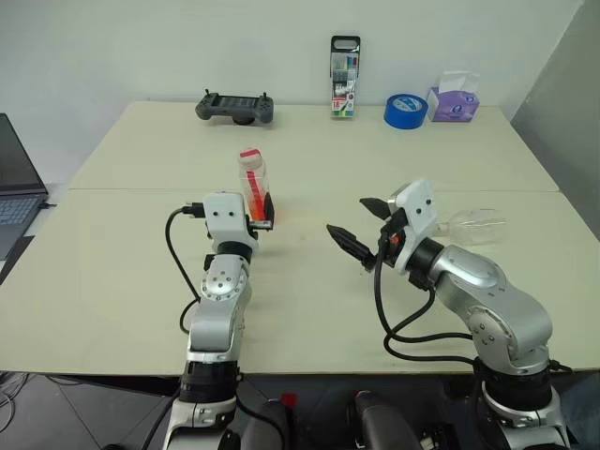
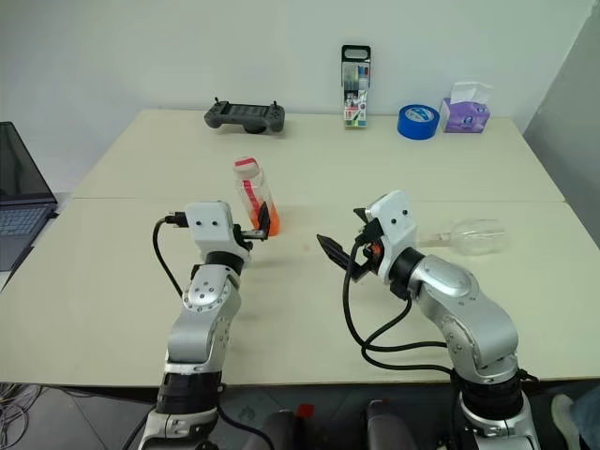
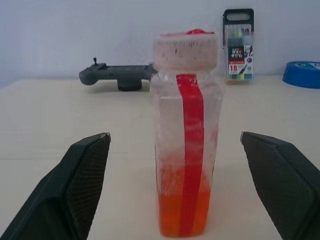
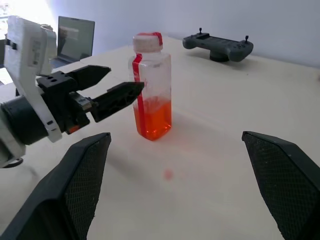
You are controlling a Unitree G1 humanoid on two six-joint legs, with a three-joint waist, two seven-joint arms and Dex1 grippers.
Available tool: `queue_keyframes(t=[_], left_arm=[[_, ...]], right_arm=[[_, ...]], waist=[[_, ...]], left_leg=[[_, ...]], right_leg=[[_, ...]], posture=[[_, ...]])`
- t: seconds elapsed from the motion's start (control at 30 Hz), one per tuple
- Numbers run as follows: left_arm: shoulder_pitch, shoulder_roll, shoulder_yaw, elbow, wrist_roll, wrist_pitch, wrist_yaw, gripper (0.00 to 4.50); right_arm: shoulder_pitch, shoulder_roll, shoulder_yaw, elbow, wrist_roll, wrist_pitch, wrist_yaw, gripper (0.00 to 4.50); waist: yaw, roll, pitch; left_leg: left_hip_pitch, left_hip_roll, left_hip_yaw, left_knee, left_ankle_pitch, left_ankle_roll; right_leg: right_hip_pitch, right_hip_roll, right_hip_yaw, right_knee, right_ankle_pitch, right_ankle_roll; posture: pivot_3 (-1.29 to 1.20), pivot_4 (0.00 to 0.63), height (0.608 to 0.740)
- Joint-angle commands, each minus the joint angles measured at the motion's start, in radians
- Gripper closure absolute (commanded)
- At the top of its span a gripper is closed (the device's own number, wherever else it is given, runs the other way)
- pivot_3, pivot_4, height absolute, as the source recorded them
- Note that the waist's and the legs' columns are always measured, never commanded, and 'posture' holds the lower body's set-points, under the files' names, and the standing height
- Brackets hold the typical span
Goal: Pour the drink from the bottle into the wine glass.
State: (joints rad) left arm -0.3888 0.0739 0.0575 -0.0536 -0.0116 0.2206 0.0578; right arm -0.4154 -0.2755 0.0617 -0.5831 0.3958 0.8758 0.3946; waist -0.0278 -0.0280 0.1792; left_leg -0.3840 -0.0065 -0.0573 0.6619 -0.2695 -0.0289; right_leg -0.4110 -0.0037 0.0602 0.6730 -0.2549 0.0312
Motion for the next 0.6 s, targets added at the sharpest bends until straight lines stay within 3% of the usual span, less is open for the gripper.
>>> queue_keyframes(t=[0.03,0.33,0.6], left_arm=[[-0.069,0.005,0.020,0.064,0.005,-0.065,0.011,0.04],[-0.274,0.037,0.060,0.369,-0.014,-0.148,-0.005,0.04],[-0.296,0.029,0.045,0.440,-0.025,-0.191,-0.055,0.04]], right_arm=[[-0.004,0.001,0.000,-0.032,0.028,0.011,-0.004,0.00],[0.016,0.005,0.005,-0.061,0.051,0.042,-0.031,0.00],[0.024,0.009,-0.007,-0.078,0.076,0.062,-0.063,0.00]], waist=[[0.000,0.000,0.000],[0.000,0.000,0.000],[-0.001,0.000,0.000]], left_leg=[[0.000,0.000,0.000,0.000,0.000,0.000],[0.000,0.000,0.000,0.000,0.000,0.000],[0.000,0.000,-0.005,0.000,0.000,0.000]], right_leg=[[0.000,0.000,0.000,0.000,0.000,0.000],[0.000,0.000,-0.001,0.000,0.000,0.000],[0.000,-0.001,-0.001,0.000,0.000,0.000]], posture=[[0.00,0.150,0.740],[0.00,0.150,0.740],[0.00,0.150,0.740]])
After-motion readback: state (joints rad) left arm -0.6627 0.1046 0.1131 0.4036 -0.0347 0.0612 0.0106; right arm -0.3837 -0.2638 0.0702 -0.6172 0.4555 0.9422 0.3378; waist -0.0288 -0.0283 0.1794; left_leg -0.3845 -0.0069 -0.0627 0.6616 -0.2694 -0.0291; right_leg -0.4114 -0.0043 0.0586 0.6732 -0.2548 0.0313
